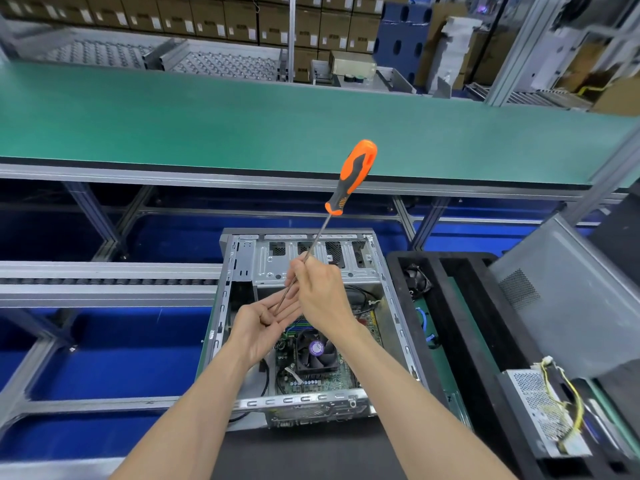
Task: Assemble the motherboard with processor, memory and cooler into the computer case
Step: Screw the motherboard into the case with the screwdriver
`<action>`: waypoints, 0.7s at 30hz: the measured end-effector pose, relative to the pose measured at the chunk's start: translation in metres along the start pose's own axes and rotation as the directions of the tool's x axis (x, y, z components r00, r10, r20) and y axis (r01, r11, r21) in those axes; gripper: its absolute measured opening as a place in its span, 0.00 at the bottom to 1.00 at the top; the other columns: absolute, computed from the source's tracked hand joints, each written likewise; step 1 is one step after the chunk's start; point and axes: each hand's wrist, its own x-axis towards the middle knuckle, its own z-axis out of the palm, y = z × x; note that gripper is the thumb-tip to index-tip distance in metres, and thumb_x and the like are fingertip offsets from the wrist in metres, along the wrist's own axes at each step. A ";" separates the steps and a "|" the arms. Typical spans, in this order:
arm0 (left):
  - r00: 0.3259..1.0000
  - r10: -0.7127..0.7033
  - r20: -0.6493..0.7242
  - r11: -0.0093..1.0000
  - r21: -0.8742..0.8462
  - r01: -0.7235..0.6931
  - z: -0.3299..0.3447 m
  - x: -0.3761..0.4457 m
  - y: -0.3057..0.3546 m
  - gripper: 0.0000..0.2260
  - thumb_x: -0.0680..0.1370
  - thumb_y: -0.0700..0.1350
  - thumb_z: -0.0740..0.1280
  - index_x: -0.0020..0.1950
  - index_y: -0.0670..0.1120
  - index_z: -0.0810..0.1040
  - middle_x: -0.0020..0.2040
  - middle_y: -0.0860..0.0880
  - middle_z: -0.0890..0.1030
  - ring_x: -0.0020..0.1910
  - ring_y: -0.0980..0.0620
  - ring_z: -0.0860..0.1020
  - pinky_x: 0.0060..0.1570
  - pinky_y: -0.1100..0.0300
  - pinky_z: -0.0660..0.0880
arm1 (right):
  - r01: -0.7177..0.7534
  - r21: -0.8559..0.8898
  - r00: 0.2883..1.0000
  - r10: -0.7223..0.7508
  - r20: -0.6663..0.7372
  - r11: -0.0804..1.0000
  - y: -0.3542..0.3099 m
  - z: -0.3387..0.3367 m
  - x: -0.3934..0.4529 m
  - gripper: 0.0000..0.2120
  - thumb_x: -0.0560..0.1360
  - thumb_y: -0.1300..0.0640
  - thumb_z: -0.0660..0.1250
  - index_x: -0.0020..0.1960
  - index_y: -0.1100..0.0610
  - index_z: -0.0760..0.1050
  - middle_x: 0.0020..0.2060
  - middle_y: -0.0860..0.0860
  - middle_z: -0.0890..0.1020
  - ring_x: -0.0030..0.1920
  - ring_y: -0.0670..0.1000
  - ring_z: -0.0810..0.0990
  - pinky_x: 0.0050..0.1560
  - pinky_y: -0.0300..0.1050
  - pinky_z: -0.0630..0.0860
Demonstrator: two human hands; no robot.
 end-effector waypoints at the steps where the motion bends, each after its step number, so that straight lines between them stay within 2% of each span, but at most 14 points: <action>1: 1.000 -0.006 0.015 1.000 0.001 0.006 0.001 0.000 0.000 0.33 0.62 0.24 0.45 0.63 0.27 0.75 0.63 0.30 0.77 0.62 0.34 0.78 0.52 0.45 0.81 | -0.004 0.006 1.000 0.004 -0.001 1.000 0.000 0.000 0.000 0.16 0.84 0.60 0.55 0.42 0.62 0.75 0.35 0.55 0.81 0.35 0.53 0.82 0.42 0.56 0.79; 3: 0.999 -0.016 0.042 1.000 -0.002 0.016 0.004 -0.001 0.000 0.34 0.61 0.25 0.44 0.62 0.28 0.76 0.63 0.31 0.77 0.63 0.34 0.78 0.54 0.46 0.80 | -0.010 0.011 1.000 0.010 0.004 1.000 0.000 0.001 0.001 0.16 0.84 0.60 0.55 0.42 0.62 0.75 0.34 0.55 0.82 0.34 0.52 0.82 0.41 0.55 0.79; 8: 0.998 0.006 0.060 1.000 -0.029 -0.004 0.006 -0.004 0.000 0.35 0.62 0.25 0.44 0.69 0.28 0.68 0.66 0.30 0.74 0.64 0.34 0.76 0.54 0.44 0.80 | -0.012 0.006 1.000 0.012 0.011 1.000 0.005 0.002 0.001 0.16 0.84 0.60 0.54 0.42 0.61 0.75 0.34 0.55 0.81 0.34 0.53 0.82 0.41 0.54 0.79; 10: 0.999 0.001 0.053 1.000 -0.028 0.000 0.007 -0.006 0.001 0.32 0.65 0.26 0.45 0.68 0.27 0.68 0.66 0.29 0.74 0.65 0.32 0.76 0.54 0.43 0.79 | -0.001 -0.006 1.000 0.001 -0.011 1.000 0.008 -0.001 0.002 0.16 0.84 0.60 0.54 0.42 0.61 0.75 0.34 0.54 0.81 0.34 0.51 0.81 0.39 0.49 0.79; 12: 1.000 -0.015 -0.013 1.000 -0.018 0.015 0.007 -0.007 0.001 0.26 0.69 0.31 0.50 0.65 0.26 0.70 0.63 0.27 0.76 0.61 0.30 0.78 0.51 0.42 0.80 | 0.005 0.003 0.999 -0.005 -0.033 1.000 0.009 -0.005 0.005 0.17 0.84 0.60 0.53 0.42 0.61 0.75 0.35 0.53 0.81 0.33 0.49 0.81 0.37 0.44 0.79; 15: 0.985 -0.004 -0.173 0.994 0.106 0.022 0.004 -0.005 0.001 0.19 0.74 0.39 0.58 0.59 0.27 0.75 0.56 0.27 0.79 0.54 0.30 0.81 0.42 0.50 0.83 | 0.004 0.027 0.999 -0.003 -0.048 1.000 0.012 -0.009 0.008 0.17 0.84 0.58 0.53 0.41 0.58 0.75 0.34 0.53 0.81 0.31 0.49 0.82 0.34 0.39 0.77; 17: 0.976 0.004 -0.218 0.985 0.169 0.034 0.001 -0.003 0.000 0.14 0.77 0.39 0.61 0.55 0.29 0.78 0.52 0.30 0.82 0.50 0.33 0.83 0.37 0.56 0.82 | 0.005 0.029 0.998 -0.004 -0.055 1.000 0.015 -0.010 0.010 0.16 0.84 0.58 0.54 0.42 0.56 0.74 0.35 0.52 0.81 0.32 0.48 0.82 0.34 0.35 0.75; 19: 0.968 0.014 -0.252 0.980 0.195 0.036 -0.002 0.001 -0.001 0.10 0.79 0.36 0.63 0.55 0.30 0.78 0.48 0.33 0.84 0.46 0.38 0.85 0.35 0.60 0.82 | 0.010 0.024 0.998 -0.008 -0.061 1.000 0.017 -0.011 0.010 0.16 0.84 0.57 0.54 0.41 0.57 0.74 0.35 0.52 0.81 0.32 0.48 0.82 0.34 0.37 0.76; 21: 0.964 0.023 -0.266 0.976 0.213 0.036 -0.005 0.005 -0.003 0.09 0.80 0.33 0.63 0.56 0.30 0.77 0.47 0.35 0.84 0.46 0.40 0.85 0.36 0.61 0.81 | 0.008 0.019 0.998 -0.007 -0.061 1.000 0.019 -0.012 0.011 0.17 0.84 0.57 0.54 0.42 0.57 0.75 0.35 0.52 0.81 0.33 0.49 0.82 0.35 0.40 0.77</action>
